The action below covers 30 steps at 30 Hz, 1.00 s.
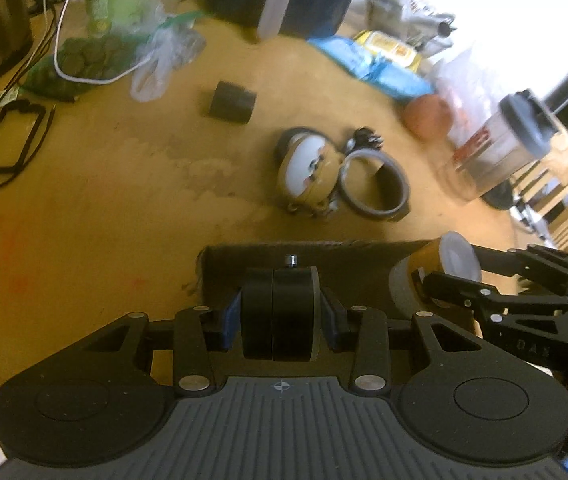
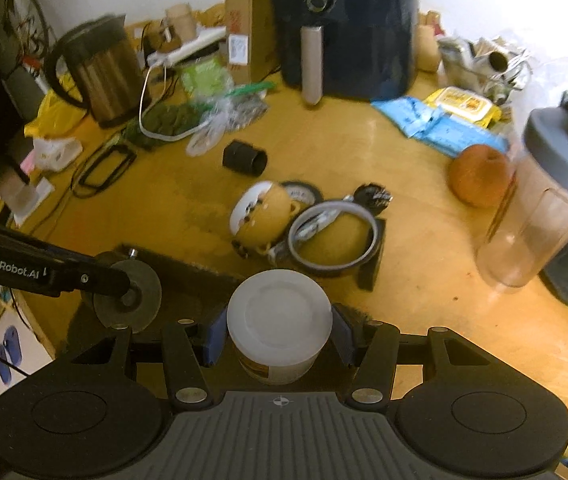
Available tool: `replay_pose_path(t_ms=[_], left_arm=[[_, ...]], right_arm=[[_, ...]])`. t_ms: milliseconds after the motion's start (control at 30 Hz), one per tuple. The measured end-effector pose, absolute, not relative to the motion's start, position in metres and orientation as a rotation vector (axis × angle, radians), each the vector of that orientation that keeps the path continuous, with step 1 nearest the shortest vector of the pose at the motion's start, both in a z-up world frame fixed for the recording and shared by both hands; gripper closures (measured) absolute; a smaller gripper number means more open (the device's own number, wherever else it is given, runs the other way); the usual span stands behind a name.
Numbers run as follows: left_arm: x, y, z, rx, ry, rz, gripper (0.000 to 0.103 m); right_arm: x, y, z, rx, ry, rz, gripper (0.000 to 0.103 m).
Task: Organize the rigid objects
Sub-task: 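Lower the jar into the box and open the right tool while left carries the cylinder over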
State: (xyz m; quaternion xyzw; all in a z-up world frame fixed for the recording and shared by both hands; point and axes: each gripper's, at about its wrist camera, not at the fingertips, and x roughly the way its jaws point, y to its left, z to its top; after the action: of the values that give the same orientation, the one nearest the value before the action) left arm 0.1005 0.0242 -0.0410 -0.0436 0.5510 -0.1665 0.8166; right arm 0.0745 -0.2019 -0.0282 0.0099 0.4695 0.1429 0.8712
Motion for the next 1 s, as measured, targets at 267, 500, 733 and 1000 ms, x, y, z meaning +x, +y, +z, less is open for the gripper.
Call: replay_pose_path(t_ms=[267, 500, 733, 1000], left_arm=[[0.107, 0.021, -0.059, -0.037, 1.198, -0.275, 0.064], [0.108, 0.019, -0.063, -0.022, 1.177, -0.259, 0.063], [0.095, 0.024, -0.048, -0.049, 1.127, -0.26, 0.054], [0.073, 0.028, -0.026, -0.03, 1.061, -0.249, 0.048]], right_arm=[[0.082, -0.187, -0.053, -0.074, 1.037, 0.288, 0.046], [0.088, -0.183, -0.063, -0.138, 1.052, 0.251, 0.046], [0.076, -0.185, -0.045, -0.098, 0.988, 0.24, 0.015], [0.066, -0.185, -0.027, -0.022, 0.962, 0.234, 0.0]])
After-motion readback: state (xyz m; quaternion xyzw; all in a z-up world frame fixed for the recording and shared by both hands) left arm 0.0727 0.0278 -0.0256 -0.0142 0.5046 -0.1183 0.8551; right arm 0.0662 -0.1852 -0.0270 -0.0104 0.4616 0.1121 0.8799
